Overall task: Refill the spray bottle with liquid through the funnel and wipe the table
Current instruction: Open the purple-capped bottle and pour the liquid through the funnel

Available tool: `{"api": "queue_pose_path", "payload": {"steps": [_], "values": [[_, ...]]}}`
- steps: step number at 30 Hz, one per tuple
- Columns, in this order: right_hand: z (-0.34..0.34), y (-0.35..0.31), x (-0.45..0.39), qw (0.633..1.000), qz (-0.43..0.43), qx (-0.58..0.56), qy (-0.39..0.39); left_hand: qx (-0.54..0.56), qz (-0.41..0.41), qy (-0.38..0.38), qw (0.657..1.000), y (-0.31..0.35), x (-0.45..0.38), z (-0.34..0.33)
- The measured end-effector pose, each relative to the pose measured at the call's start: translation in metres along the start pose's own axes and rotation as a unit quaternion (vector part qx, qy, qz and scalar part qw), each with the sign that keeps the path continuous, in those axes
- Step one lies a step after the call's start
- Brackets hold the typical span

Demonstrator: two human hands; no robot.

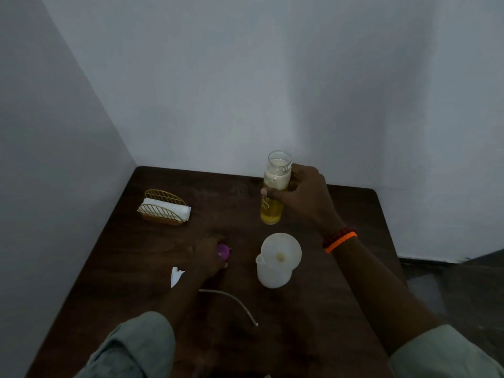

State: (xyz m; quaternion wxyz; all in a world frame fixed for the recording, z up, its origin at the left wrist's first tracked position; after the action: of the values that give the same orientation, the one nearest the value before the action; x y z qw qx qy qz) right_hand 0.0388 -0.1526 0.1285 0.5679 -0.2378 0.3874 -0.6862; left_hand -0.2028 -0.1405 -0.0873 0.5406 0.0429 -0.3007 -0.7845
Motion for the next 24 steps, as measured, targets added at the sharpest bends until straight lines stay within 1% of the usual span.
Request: {"api": "queue_pose_path", "payload": {"steps": [2, 4, 6, 9, 12, 17, 21, 24], "values": [[0.009, 0.001, 0.0, 1.0, -0.002, 0.004, 0.009, 0.031, -0.004, 0.041, 0.999, 0.008, 0.001, 0.008], [0.021, 0.001, 0.002, 1.0, -0.002, 0.009, 0.023, 0.133, -0.008, 0.072, 0.989, 0.022, 0.003, 0.022], [0.035, 0.004, 0.006, 0.999, 0.0, 0.018, 0.038, 0.226, -0.035, 0.052, 0.972, 0.042, 0.007, 0.035], [0.057, 0.011, 0.017, 0.999, -0.001, 0.03, 0.045, 0.286, -0.079, -0.007, 0.955, 0.074, 0.024, 0.05], [0.074, 0.022, 0.033, 0.997, -0.008, 0.053, 0.046, 0.272, -0.112, -0.036, 0.955, 0.097, 0.041, 0.05], [0.083, 0.04, 0.062, 0.996, -0.012, 0.086, 0.026, 0.283, -0.113, -0.035, 0.952, 0.109, 0.05, 0.042], [0.076, 0.053, 0.081, 0.996, -0.015, 0.087, -0.022, 0.282, -0.121, -0.015, 0.952, 0.111, 0.049, 0.04], [0.068, 0.06, 0.09, 0.995, -0.018, 0.086, -0.043, 0.286, -0.124, 0.003, 0.95, 0.112, 0.046, 0.042]]}}
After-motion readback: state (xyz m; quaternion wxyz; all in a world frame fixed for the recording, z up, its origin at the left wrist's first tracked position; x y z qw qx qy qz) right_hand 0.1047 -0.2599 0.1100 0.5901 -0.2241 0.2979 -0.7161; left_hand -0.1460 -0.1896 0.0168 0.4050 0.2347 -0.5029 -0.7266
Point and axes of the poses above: each hand's wrist, its own x-axis away from the middle knuckle, its own z-axis out of the back of the hand, y = z × x, the point moved 4 cm from there along -x, towards the middle knuckle, and after that the axes turned 8 degrees about -z, right-handed, at the moved point
